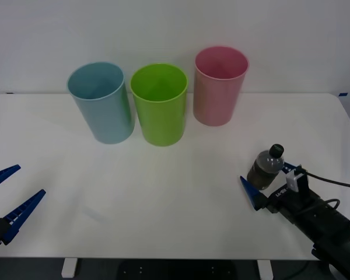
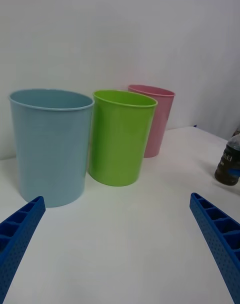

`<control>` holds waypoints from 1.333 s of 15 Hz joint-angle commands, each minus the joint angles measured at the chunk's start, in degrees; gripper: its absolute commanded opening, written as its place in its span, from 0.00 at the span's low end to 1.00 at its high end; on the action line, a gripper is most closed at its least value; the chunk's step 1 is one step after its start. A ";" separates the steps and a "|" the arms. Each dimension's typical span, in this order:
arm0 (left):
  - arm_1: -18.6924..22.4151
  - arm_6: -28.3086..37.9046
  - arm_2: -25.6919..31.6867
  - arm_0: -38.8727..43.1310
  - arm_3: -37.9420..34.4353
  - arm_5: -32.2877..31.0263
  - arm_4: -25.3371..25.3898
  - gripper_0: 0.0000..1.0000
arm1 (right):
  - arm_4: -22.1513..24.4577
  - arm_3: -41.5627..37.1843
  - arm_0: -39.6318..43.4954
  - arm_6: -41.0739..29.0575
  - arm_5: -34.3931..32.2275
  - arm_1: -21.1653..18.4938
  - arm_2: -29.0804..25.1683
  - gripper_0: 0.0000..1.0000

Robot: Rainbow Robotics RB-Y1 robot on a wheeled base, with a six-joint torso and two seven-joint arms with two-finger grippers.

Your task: Grasp the object on the table and drop it into the matching bin: aluminum can to the light blue bin, PET bottle to the pink bin.

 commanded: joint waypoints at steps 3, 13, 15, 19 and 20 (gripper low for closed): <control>0.00 0.00 0.00 0.00 0.00 0.00 0.00 1.00 | -0.61 1.65 -1.65 0.72 0.05 -0.09 0.02 1.00; 0.00 0.00 0.00 0.00 0.00 0.00 0.00 1.00 | -1.22 1.65 -1.74 0.80 1.37 0.00 0.02 0.00; 0.00 0.00 0.00 0.00 0.00 0.00 0.00 1.00 | -1.22 1.56 -1.92 0.72 1.28 0.00 0.11 0.00; 0.00 0.00 0.00 0.00 0.00 0.00 0.00 1.00 | -1.22 0.24 -1.83 -0.08 1.20 0.00 0.02 0.00; 0.00 0.00 0.00 0.00 0.00 0.00 0.00 1.00 | -1.22 -0.37 -1.74 -0.43 1.37 -0.09 0.02 0.00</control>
